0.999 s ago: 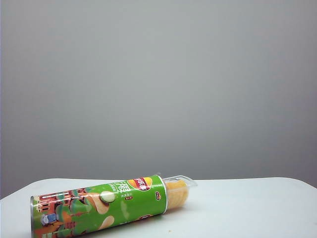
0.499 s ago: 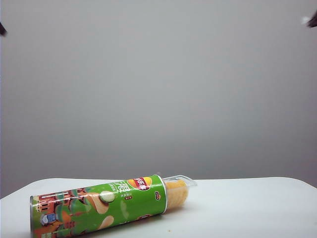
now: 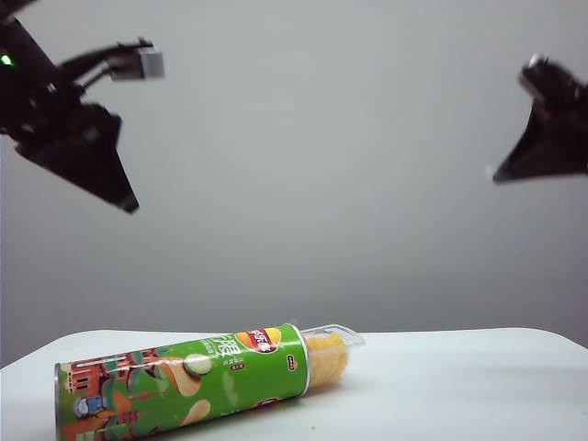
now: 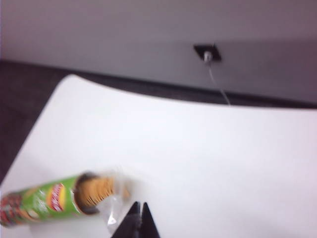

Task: Pick up the green tub of chips from the desk, push the transparent container that's holding the chips and has slipped out back in, and finally put the chips back on the desk.

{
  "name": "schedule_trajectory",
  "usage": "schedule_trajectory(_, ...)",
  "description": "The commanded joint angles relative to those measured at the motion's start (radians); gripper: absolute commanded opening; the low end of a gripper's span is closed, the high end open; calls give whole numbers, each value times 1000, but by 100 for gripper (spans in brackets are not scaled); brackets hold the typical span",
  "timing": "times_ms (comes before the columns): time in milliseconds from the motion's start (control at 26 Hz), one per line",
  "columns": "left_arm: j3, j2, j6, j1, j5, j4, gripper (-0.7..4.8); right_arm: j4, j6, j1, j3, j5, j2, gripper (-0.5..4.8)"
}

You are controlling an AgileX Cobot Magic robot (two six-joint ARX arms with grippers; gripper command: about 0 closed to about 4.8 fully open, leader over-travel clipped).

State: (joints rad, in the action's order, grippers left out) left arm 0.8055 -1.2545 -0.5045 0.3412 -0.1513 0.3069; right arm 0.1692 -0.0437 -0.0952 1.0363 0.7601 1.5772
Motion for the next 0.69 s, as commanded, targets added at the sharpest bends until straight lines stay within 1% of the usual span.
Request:
schedule_trajectory(38, 3, -54, 0, 27, 9, 0, 257, -18, 72, 0, 4, 74, 73, -5)
schedule_trajectory(77, 3, -89, 8, 43, 8, 13, 332, -16, 71, 0, 10, 103, 113, -5)
schedule_trajectory(115, 3, -125, 8, 47, 0, 20, 479, -16, 71, 0, 10, 119, 142, -5)
schedule_trajectory(230, 3, -196, 8, 47, 1, 14, 479, -19, 72, 2, 10, 125, 170, -5)
schedule_trajectory(346, 3, -272, 46, 47, -4, 14, 479, -23, 72, 2, 10, 129, 171, -5)
schedule_trajectory(422, 3, -311, 48, 60, -3, 22, 479, -25, 72, 3, 10, 137, 171, -5)
schedule_trajectory(499, 3, -340, 40, 66, -26, 21, 479, -25, 72, 3, 10, 137, 171, -5)
schedule_trajectory(615, 4, -384, 25, 76, -24, 11, 479, -26, 72, 3, 10, 137, 171, -5)
schedule_trajectory(691, 4, -423, 16, 76, 1, 2, 479, -29, 72, 3, 10, 137, 171, -5)
